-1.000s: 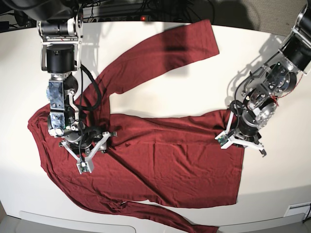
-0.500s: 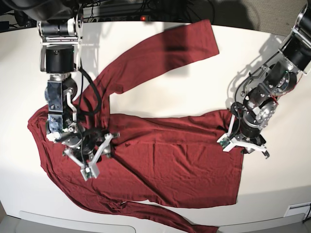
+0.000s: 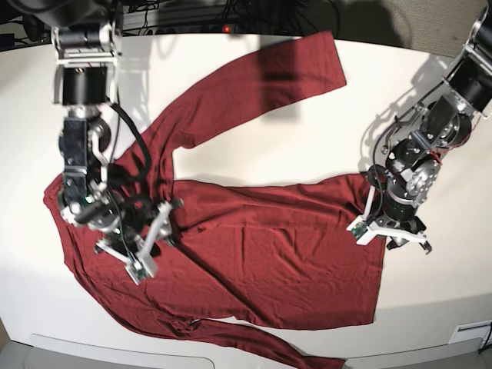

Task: Fold the T-shirt properly
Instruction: 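Open both grippers and lift them away from the shirt, then move the left gripper to the sleeve cuff and grasp it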

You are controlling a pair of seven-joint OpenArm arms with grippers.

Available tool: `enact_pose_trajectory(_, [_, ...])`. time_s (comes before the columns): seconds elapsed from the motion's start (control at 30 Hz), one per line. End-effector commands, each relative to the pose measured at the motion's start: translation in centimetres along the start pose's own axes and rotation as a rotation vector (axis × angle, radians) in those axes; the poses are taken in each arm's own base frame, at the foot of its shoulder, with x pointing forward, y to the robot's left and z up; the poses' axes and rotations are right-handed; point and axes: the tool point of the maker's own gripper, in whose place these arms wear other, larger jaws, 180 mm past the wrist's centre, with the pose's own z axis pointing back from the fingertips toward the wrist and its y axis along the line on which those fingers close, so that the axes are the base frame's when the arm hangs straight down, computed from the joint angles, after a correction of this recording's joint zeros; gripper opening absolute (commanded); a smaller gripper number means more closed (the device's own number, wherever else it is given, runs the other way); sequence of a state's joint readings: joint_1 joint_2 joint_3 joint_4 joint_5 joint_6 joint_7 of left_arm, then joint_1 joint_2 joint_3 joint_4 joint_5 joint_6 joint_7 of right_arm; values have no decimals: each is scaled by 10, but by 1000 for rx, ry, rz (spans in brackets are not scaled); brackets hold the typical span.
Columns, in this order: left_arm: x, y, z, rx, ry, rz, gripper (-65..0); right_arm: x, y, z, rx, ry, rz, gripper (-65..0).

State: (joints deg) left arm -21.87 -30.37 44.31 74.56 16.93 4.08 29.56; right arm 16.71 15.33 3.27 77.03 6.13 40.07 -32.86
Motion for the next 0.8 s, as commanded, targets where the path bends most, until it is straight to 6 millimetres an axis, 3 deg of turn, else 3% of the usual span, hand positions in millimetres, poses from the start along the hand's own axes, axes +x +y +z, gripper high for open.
enact_pose_trajectory(0.0, [10,24,2,58,-41,-9,-459,12,-18,13,-40,-36,33,-381])
enact_pose_trajectory(0.2, [15,21,33,48,-71,-19,-459,-35,-44,61,-118,95,180,-381])
enact_pose_trajectory(0.4, [2,-2,73,-13,-44,-34,-459,-58,-46,107,-145,201,357,-381])
enact_pose_trajectory(0.6, [-41,-55,118,-150,94,-57,-459,-71,-44,134,-141,277,475,-381])
enact_pose_trajectory(0.77, [-53,-102,170,-251,112,-97,-459,-76,-50,140,-150,311,497,-381])
